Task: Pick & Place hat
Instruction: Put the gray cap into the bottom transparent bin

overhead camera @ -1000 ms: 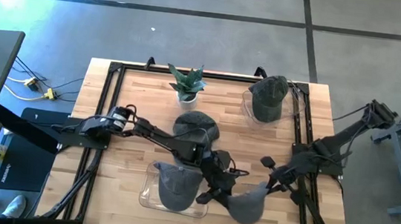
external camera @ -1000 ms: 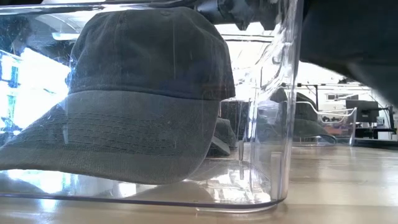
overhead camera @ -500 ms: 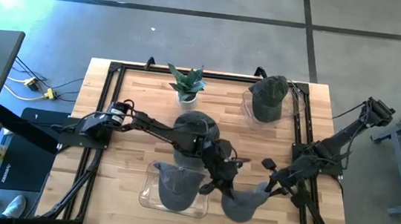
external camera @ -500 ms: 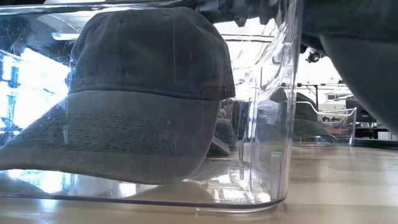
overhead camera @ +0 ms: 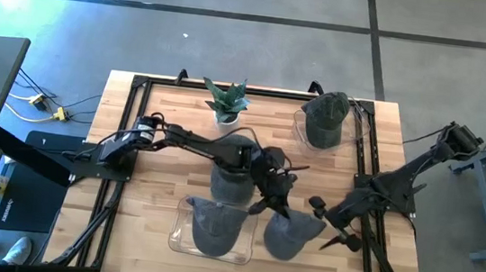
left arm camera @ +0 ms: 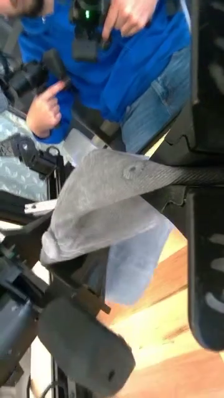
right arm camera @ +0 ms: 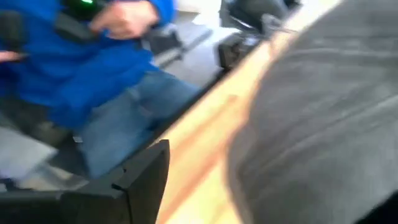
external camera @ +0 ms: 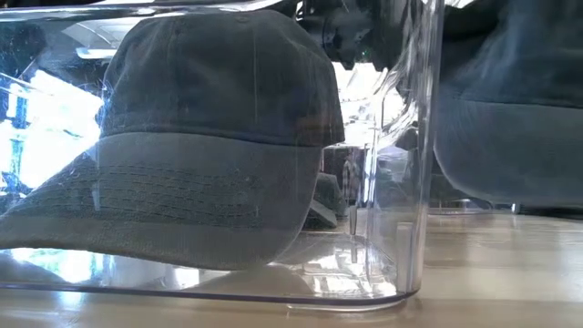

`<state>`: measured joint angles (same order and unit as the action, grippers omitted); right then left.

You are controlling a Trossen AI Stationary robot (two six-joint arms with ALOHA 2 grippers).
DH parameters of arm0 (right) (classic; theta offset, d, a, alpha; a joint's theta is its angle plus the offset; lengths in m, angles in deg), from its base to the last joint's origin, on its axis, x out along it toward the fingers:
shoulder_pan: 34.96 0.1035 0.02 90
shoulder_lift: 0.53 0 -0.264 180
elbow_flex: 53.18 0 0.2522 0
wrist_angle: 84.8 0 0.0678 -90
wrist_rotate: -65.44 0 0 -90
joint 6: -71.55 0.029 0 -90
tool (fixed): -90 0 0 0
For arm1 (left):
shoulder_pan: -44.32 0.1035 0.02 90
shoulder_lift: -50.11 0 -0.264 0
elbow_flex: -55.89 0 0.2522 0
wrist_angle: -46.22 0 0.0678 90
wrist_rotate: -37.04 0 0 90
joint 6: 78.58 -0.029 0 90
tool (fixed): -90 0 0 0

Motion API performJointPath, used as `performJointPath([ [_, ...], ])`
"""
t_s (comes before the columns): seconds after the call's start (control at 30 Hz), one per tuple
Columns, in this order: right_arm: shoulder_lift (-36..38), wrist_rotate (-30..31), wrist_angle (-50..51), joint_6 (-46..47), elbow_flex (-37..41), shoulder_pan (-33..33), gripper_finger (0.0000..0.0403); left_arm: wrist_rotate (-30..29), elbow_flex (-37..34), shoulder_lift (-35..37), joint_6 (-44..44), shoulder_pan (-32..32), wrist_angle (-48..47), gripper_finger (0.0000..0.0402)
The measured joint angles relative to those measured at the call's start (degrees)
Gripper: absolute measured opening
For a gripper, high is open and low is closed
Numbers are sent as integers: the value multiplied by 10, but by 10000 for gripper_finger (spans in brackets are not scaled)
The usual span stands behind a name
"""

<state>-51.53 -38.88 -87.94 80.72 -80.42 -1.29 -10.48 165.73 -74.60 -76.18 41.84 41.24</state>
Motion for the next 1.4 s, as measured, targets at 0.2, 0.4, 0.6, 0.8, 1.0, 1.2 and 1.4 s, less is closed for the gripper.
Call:
performJointPath([
  [0.2,0,-57,-19,27,13,3,252,40,0,0,-24,6,-45,2],
  [0.4,0,-79,-15,43,13,16,172,63,0,0,-46,6,-63,1],
  [0.6,0,-71,-14,29,12,15,50,59,0,-1,-56,6,-52,1],
  [0.8,0,-51,-13,-3,12,-7,20,65,0,-1,-56,6,12,11],
  [1.0,0,-27,-13,-28,12,-22,5,50,0,-1,-23,6,17,103],
  [1.2,0,6,-13,-32,12,-23,10,49,0,-1,-4,2,17,231],
  [1.4,0,19,4,-36,12,-23,7,51,0,-1,56,-2,18,296],
])
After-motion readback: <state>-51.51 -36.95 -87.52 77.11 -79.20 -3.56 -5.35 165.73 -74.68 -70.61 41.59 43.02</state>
